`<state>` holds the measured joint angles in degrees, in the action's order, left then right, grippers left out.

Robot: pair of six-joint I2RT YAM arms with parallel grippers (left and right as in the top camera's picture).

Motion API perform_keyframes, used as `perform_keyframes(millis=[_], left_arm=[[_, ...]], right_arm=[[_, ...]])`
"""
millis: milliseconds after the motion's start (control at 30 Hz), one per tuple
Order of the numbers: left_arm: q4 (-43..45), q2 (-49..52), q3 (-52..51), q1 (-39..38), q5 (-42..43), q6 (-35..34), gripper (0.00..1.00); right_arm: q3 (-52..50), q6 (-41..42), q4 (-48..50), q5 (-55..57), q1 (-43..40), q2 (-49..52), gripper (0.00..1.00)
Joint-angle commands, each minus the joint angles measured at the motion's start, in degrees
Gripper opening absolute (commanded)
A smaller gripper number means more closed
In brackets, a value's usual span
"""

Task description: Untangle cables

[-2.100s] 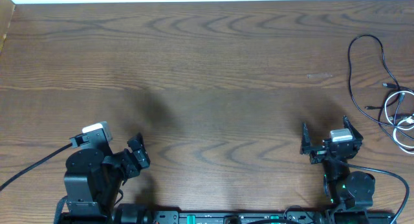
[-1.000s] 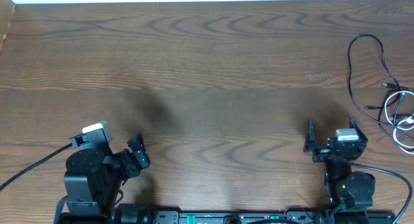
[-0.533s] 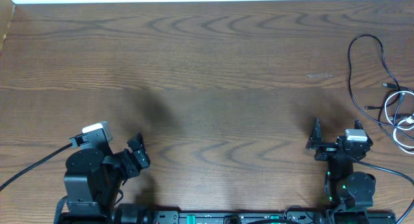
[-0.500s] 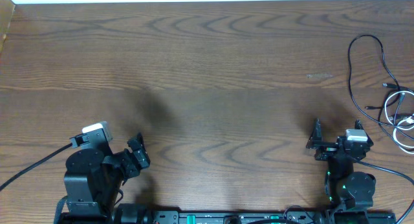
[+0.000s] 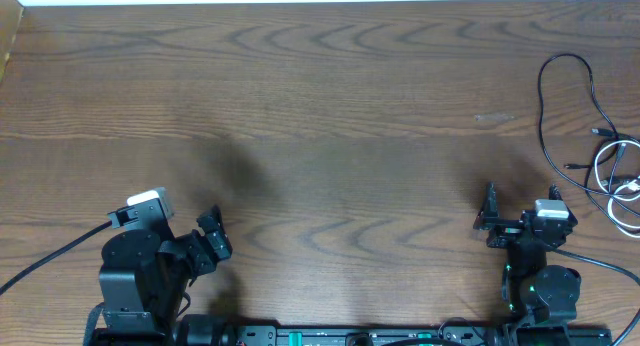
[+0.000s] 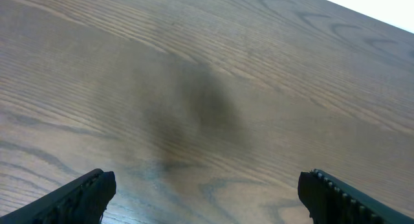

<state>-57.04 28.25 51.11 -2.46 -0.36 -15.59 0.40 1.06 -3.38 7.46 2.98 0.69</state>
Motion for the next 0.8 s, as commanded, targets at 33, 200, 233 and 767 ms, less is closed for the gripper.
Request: perform_keyframes(millis=[33, 200, 233, 767], left_arm=[[-0.11, -0.13, -0.17, 0.02, -0.52, 0.52, 0.96], [-2.05, -2.29, -0.55, 0.04, -0.70, 0.96, 0.96], [-1.92, -2.91, -0.96, 0.04, -0.76, 0.96, 0.95], [23.69, -23.76, -29.83, 0.04, 1.46, 2.01, 0.96]], right_arm=[[-0.09, 0.81, -0.09, 1.14, 0.44, -0.39, 0.99], [-0.09, 0.81, -0.09, 1.14, 0.44, -0.39, 0.99], [-0.09, 0.81, -0.09, 1.14, 0.44, -0.39, 0.99], [-0.09, 0.81, -0.09, 1.14, 0.44, -0.39, 0.99]])
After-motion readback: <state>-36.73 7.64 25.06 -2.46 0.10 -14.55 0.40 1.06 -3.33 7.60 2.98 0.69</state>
